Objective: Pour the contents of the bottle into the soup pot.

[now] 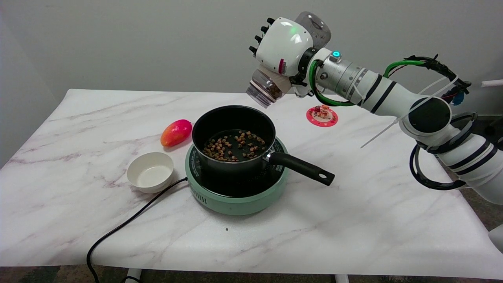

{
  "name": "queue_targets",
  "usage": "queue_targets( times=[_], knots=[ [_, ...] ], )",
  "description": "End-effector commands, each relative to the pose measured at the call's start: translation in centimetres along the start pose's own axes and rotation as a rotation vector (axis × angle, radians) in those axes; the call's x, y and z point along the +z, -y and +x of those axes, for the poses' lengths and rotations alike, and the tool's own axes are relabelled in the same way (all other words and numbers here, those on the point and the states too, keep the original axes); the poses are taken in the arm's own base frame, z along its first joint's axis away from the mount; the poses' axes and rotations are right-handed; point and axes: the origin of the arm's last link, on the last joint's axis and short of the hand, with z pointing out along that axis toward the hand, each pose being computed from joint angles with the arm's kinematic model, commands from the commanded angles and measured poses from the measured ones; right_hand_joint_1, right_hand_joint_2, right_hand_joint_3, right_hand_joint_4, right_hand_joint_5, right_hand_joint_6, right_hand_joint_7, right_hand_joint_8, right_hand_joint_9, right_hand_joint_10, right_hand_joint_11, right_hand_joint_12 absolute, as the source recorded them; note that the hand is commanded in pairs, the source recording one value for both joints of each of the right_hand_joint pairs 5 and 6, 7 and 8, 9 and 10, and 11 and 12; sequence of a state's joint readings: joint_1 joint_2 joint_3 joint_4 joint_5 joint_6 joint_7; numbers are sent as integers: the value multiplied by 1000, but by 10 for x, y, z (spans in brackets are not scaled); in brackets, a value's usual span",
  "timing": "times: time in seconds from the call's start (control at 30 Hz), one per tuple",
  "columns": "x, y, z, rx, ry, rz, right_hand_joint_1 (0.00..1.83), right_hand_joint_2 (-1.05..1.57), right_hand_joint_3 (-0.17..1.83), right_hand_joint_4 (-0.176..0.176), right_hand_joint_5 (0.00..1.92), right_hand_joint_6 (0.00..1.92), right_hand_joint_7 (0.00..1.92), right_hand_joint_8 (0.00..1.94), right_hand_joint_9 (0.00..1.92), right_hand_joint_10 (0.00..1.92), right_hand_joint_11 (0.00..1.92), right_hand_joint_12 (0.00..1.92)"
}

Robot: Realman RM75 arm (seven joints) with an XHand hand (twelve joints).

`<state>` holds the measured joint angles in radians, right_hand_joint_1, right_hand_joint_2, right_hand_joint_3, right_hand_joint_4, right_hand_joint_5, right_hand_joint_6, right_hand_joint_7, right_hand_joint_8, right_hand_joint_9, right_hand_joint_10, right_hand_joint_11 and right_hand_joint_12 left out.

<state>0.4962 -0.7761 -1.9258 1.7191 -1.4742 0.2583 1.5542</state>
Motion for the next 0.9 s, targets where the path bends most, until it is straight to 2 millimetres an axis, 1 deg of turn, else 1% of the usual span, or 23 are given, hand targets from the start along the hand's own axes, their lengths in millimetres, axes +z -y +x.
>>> queue_targets(
  times=[0.03, 0.1, 0.2, 0.43, 0.6, 0.7, 0.9],
  knots=[
    [-2, 8, -5, 0, 16, 20, 1363, 1100, 596, 0, 1920, 1920, 1907, 1907, 1312, 1312, 1175, 1175],
    [0, 6, -1, -12, 5, 28, 1362, 1100, 599, 0, 1920, 1920, 1908, 1908, 1312, 1312, 1174, 1174],
    [2, 7, 6, -20, -16, 50, 1362, 1099, 600, 0, 1920, 1920, 1907, 1907, 1313, 1313, 1173, 1173],
    [11, 24, 20, -44, -57, 130, 1364, 1102, 603, 0, 1920, 1920, 1912, 1912, 1317, 1317, 1176, 1176],
    [14, 31, 35, -95, -105, 163, 1367, 1101, 604, 0, 1920, 1920, 1911, 1911, 1318, 1318, 1176, 1176],
    [16, 33, 42, -124, -122, 181, 1368, 1101, 606, 0, 1920, 1920, 1912, 1912, 1318, 1318, 1177, 1177],
    [18, 31, 48, -152, -136, 188, 1372, 1099, 612, 0, 1920, 1920, 1914, 1914, 1320, 1320, 1178, 1178]
  ],
)
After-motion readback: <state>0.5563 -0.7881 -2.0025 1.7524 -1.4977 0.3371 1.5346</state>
